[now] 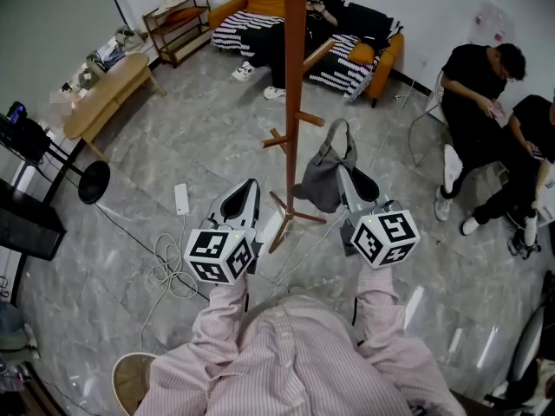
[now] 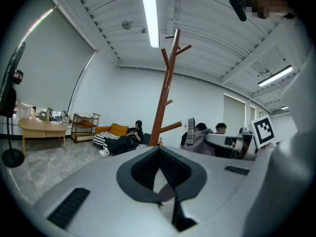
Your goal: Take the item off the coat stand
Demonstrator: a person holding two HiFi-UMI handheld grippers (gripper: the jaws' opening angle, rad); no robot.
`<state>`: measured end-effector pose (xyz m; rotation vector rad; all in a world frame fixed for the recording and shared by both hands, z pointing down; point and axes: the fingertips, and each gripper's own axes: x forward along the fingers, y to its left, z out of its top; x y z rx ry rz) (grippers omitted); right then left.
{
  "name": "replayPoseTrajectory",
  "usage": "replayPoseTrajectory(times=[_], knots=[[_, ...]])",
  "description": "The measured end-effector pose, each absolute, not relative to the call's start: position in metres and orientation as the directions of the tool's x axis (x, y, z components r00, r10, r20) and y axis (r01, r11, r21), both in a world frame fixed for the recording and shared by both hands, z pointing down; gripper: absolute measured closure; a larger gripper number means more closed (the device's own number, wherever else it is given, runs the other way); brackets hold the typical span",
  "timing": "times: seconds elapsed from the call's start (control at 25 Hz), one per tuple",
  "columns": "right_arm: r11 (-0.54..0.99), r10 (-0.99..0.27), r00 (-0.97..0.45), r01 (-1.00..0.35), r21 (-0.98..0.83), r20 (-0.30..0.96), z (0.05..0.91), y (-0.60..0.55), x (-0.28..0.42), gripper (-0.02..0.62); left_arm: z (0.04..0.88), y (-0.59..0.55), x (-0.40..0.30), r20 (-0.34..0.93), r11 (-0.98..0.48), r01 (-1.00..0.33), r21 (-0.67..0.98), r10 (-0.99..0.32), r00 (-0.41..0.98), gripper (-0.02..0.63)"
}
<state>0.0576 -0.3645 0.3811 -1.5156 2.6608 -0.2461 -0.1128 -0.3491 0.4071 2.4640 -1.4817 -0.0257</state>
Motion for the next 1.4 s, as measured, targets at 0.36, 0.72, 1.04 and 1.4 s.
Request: replayPoseTrajectory(times=[0.36,0.72,1.04,1.4], knots=[[0.548,-0.824,-0.566,-0.802,-0.237,0.01,0.399,-0.347,0.065,0.571,0.405,-0.328,-0.113,0.132,-0.432,-0.883,0.185,-0.879,0.458,0.607],[0.582,-0.797,-0.603,-0.772,-0.257,0.005,0.402,-0.33,0.068,0.571,0.394,-0.311,-0.122,0.103,-0.397,-0.906,0.146,-0.905,0.413,0.607],[0.588,-0.796,-0.605,-0.766,-0.258,-0.019,0.39,-0.322,0.075,0.571,0.383,-0.297,-0.144,0.067,-0.338,-0.93,0.146,-0.934,0.351,0.606],[0.6,-0.788,-0.615,-0.754,-0.267,-0.033,0.381,-0.319,0.076,0.571,0.378,-0.288,-0.161,0.053,-0.292,-0.946,0.141,-0.952,0.302,0.607]])
